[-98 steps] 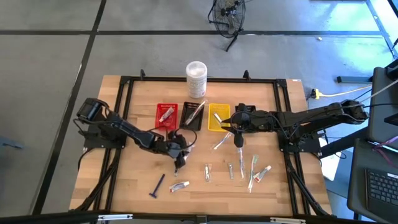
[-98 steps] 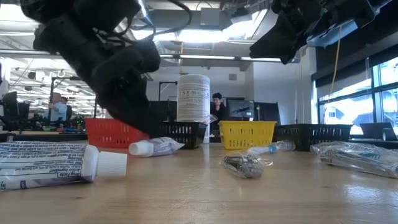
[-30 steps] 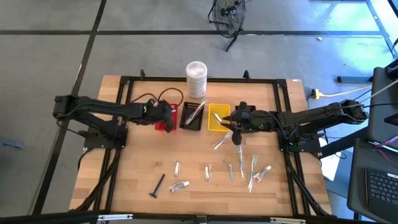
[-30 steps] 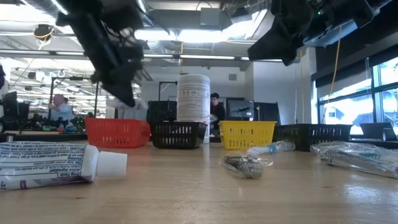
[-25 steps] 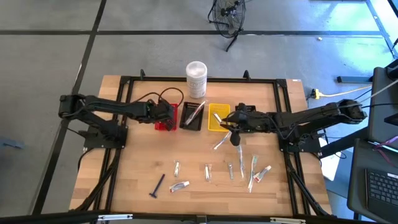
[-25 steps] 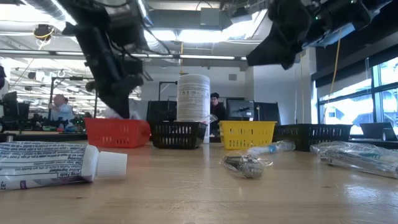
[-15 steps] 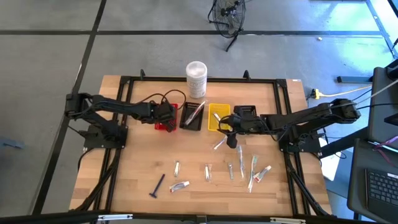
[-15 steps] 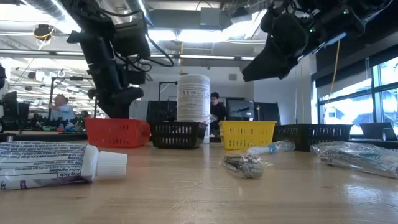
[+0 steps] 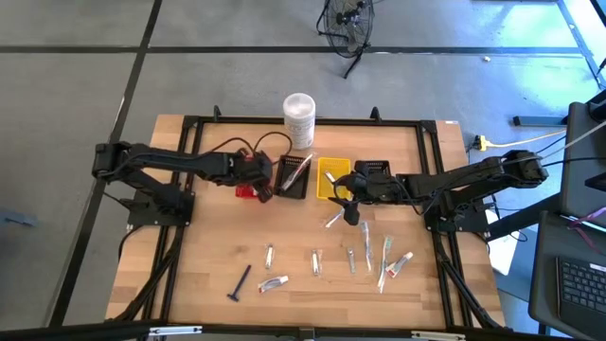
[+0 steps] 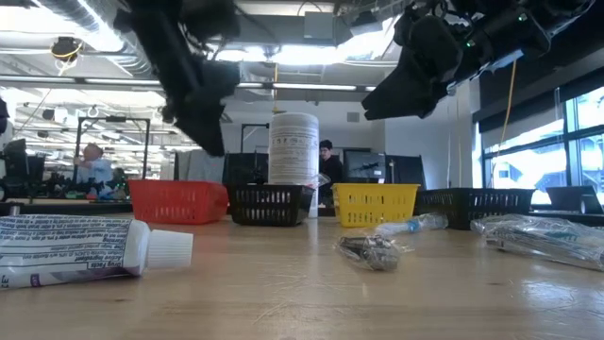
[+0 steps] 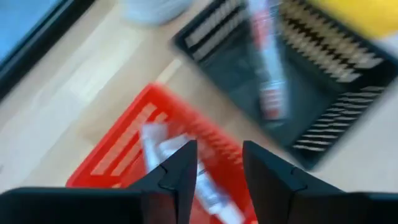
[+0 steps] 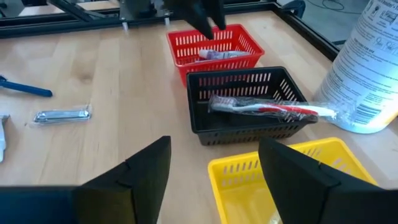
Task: Pick & Place Travel size toiletries
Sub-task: Put the top blue toothbrush into the left black basket
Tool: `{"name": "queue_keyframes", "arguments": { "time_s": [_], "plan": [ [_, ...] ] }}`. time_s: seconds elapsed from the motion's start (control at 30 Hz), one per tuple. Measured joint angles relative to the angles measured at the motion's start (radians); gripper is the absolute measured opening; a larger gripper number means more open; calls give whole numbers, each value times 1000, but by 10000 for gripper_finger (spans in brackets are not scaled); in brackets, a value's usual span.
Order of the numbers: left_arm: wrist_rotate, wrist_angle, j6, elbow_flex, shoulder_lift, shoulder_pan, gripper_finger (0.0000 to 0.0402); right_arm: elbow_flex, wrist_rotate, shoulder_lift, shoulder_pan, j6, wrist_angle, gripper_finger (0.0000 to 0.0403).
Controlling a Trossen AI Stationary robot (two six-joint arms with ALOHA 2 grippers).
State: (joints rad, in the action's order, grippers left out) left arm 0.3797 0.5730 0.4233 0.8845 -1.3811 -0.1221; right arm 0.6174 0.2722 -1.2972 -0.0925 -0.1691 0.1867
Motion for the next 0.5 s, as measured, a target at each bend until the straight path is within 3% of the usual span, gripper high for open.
{"name": "queue_keyframes", "arguments": {
  "time_s": [0.3, 0.5],
  "plan": [
    [-21, -23, -27, 14, -1, 122, 114, 0, -5, 0, 0, -6, 0, 222],
    [-37, -23, 39, 14, -1, 206, 112, 0, -126, 0, -2, -35, 0, 207]
  ]
}}
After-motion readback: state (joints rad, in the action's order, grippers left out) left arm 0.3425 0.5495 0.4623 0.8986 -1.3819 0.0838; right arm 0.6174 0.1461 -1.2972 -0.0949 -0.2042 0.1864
